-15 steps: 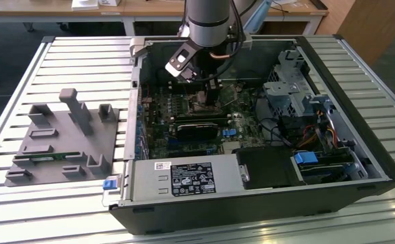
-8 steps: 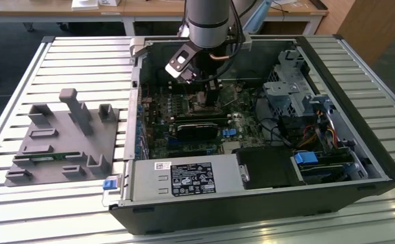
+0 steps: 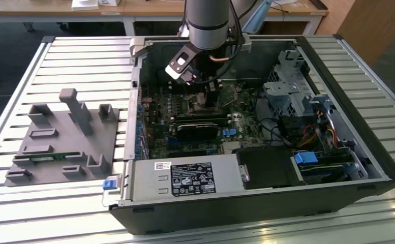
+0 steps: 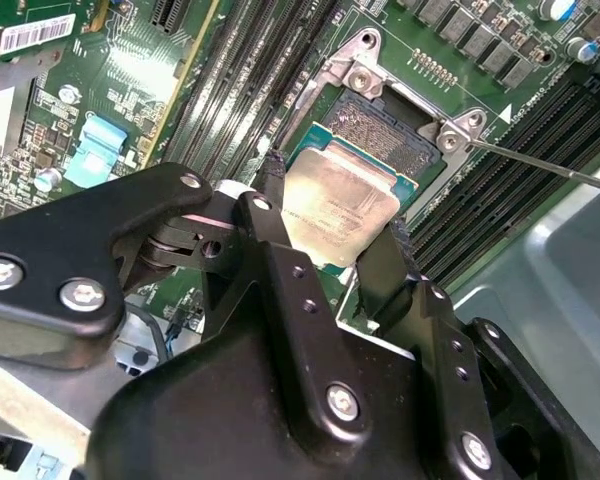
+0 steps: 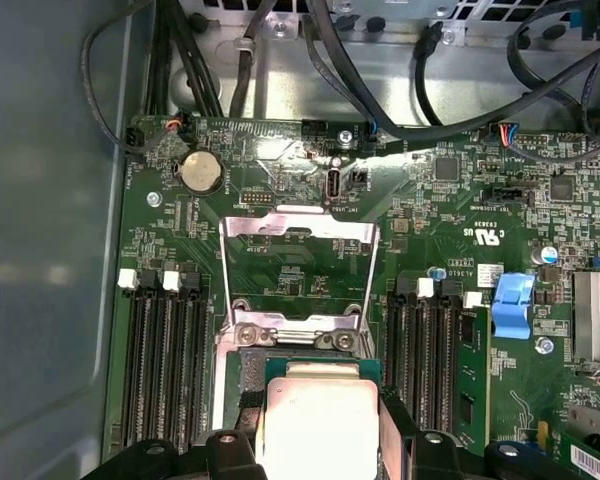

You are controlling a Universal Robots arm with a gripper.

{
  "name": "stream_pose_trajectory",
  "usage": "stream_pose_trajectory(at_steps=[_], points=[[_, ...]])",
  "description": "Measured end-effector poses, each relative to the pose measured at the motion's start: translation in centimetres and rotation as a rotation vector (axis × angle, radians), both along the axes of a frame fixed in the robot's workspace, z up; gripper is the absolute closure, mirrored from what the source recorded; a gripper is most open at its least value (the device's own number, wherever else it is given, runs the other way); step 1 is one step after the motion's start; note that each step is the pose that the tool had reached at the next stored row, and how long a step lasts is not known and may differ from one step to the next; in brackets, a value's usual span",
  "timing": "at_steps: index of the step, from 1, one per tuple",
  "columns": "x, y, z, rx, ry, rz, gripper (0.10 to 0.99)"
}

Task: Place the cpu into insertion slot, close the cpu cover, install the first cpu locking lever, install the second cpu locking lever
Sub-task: 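Place the cpu into insertion slot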

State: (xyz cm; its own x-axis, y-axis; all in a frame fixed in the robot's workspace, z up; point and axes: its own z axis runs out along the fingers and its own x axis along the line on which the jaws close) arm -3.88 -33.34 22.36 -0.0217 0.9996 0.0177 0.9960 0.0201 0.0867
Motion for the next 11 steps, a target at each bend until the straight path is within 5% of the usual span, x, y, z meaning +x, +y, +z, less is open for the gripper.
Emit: stream_pose_trajectory(at_steps=[11], points=[[0.0, 0.0, -0.41, 0.0, 0.0, 0.0, 0.549]])
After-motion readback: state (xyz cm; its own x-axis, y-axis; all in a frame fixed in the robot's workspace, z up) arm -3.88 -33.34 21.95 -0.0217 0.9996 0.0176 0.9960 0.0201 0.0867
